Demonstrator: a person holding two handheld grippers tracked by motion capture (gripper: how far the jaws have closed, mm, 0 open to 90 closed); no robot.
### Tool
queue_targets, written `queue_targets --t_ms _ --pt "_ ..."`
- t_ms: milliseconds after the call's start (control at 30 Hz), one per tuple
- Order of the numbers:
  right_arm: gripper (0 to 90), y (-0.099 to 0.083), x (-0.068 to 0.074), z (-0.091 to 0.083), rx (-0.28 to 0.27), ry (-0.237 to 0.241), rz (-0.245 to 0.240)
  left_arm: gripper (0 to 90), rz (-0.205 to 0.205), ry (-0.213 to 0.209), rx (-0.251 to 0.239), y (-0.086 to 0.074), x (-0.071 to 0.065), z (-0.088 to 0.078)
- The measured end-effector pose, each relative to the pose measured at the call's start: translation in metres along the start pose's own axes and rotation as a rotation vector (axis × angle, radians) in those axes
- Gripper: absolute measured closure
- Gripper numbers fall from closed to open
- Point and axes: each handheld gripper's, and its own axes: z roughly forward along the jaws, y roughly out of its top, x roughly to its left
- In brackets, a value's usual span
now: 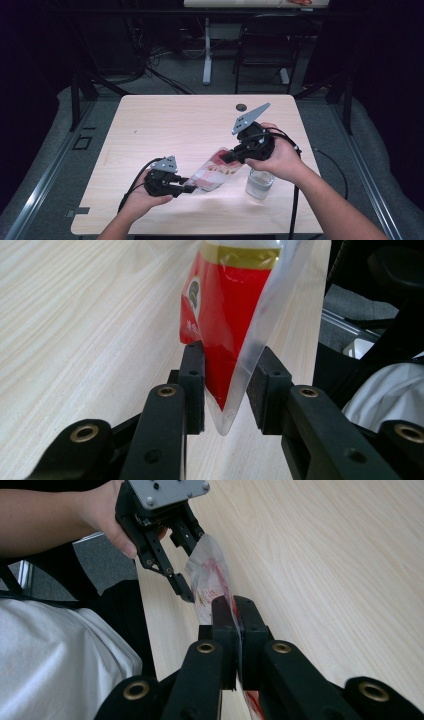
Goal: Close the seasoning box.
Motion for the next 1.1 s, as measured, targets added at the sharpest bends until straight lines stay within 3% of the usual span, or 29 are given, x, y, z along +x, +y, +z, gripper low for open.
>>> queue_targets --t_ms 1100 --pt "89.2 -0.043 -0.017 0.003 -0.069 -0.004 0.106 74.6 0.002 0.020 -0.025 0.005 -0.002 -0.019"
